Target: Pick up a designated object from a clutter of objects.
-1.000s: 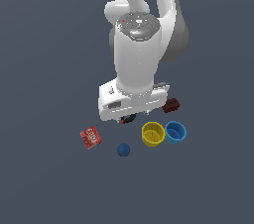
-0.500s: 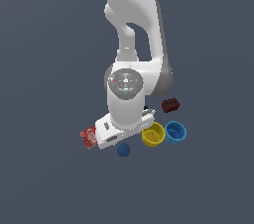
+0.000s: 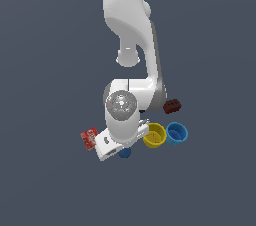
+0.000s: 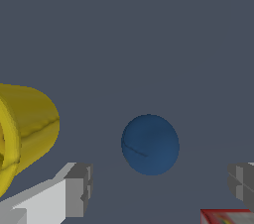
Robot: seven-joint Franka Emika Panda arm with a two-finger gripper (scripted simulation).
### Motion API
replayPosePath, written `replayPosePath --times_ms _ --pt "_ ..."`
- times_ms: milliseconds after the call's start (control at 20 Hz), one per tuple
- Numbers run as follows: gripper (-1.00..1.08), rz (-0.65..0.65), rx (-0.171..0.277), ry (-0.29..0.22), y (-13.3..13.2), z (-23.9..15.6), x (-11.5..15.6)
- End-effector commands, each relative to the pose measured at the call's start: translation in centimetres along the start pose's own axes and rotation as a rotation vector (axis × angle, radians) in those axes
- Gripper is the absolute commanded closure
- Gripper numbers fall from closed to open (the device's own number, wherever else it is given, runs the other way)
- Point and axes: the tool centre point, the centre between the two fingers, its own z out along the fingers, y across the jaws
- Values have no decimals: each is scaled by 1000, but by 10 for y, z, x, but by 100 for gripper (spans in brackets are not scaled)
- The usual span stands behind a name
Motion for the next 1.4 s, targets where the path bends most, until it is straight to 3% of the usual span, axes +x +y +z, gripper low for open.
replayPosePath --times_ms 0,1050,1100,1350 --pt "-92 -10 0 1 2 5 1" --pt "-92 -12 0 1 2 56 1" --pt "108 -12 0 1 2 56 1" --pt "108 -12 0 1 2 56 1"
